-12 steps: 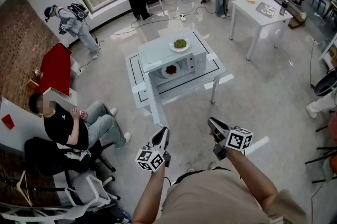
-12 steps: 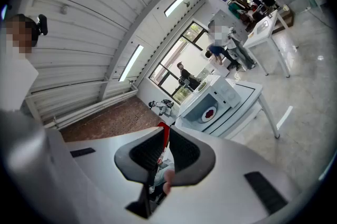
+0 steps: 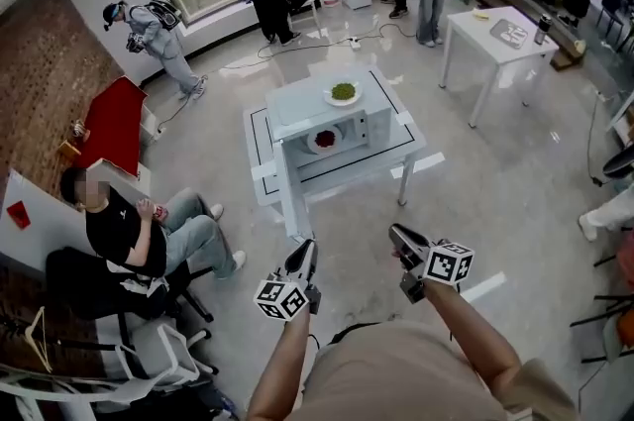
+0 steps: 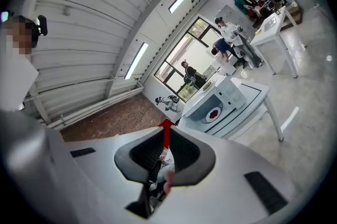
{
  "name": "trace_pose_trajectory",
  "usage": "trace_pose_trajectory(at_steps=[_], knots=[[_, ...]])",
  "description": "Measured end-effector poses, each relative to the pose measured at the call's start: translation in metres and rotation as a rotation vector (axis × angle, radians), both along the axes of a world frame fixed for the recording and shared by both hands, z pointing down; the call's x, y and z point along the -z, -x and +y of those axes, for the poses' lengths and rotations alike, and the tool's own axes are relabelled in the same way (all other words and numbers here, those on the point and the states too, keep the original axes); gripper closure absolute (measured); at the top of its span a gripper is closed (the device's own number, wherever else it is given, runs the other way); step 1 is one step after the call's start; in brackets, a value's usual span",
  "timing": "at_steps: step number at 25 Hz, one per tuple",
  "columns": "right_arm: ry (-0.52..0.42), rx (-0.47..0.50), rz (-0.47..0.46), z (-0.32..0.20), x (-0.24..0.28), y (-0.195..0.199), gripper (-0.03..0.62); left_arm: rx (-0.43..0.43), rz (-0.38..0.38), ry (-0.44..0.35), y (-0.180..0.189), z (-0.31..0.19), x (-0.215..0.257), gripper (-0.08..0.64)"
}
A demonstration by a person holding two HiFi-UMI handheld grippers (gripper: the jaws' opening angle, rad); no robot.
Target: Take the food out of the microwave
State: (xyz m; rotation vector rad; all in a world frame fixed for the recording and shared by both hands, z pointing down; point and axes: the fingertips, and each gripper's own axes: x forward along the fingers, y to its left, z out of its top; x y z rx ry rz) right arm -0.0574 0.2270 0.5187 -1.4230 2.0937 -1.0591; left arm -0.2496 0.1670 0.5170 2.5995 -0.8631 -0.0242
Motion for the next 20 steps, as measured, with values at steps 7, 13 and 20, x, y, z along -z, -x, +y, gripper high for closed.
trace_pose_trajectory(at_steps=[7,13,20], knots=[[-0.069,0.058,-0.166,0.013,0.016,-0.021,0.473,-0.006,-0.024,-0.01,-0.025,0.007,0.004,0.554],[-0.054,0.041,-0.18,0.032,0.007,-0.049,0.472,-0.001,-0.046,-0.008,-0.051,0.021,-0.001,0.554],[-0.047,0.04,-0.206,0.039,0.001,-0.075,0.472,0.036,-0.048,0.003,-0.071,0.04,-0.004,0.554]])
